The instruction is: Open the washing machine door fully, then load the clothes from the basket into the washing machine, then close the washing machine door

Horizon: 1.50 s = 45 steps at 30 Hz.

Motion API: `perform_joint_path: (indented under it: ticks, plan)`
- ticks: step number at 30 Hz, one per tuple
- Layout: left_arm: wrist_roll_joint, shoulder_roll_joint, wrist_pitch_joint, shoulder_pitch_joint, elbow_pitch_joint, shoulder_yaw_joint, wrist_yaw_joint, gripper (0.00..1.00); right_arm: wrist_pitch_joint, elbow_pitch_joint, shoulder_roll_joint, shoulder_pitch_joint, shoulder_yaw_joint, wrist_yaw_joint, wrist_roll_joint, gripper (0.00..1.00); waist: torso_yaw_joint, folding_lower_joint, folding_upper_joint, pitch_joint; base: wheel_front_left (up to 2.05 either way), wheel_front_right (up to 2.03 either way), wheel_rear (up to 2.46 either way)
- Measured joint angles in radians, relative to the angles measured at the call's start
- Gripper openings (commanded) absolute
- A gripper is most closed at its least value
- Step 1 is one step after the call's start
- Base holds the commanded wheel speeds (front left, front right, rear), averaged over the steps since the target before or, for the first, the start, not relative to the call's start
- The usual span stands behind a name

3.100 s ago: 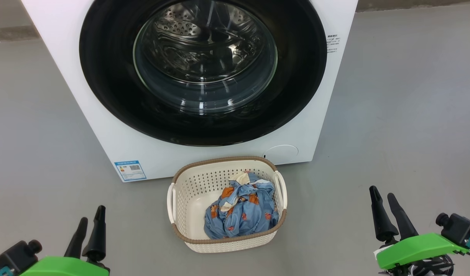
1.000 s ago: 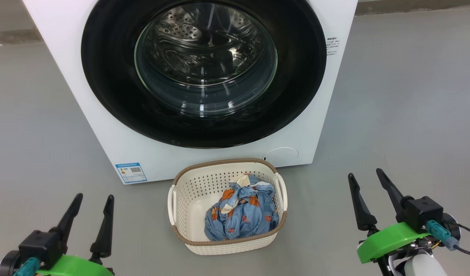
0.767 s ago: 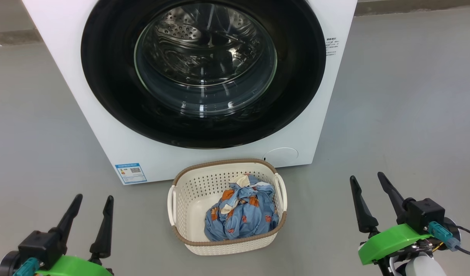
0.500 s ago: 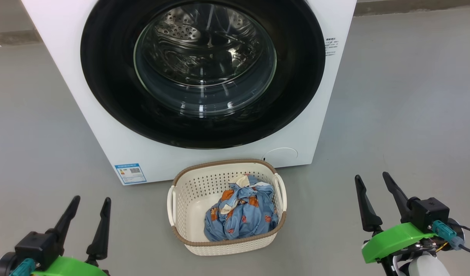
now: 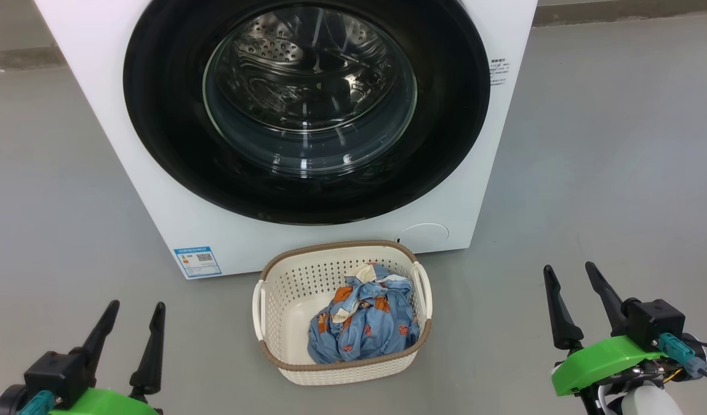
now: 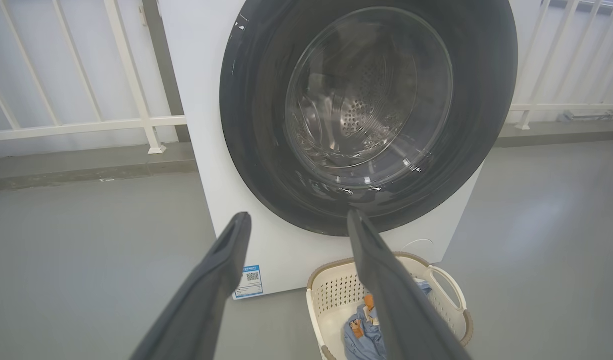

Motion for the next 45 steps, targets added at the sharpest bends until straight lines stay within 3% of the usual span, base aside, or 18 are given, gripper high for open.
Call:
perform_joint_path:
  ticks: [32,45]
  plan:
    - [0.01,0.002,0.0,-0.001,-0.006,0.008,0.0,1.0,0.0,-0.005,0.0,0.0,-0.004,0.0,-0.019,1.0,0.01,0.0,0.0,-0.002,0.01,0.01,-0.01]
    - [0.016,0.005,0.0,-0.001,-0.015,0.011,0.0,1.0,0.0,-0.01,0.002,0.0,-0.019,0.0,-0.022,1.0,0.015,0.0,0.0,0.002,0.7,0.7,-1.39]
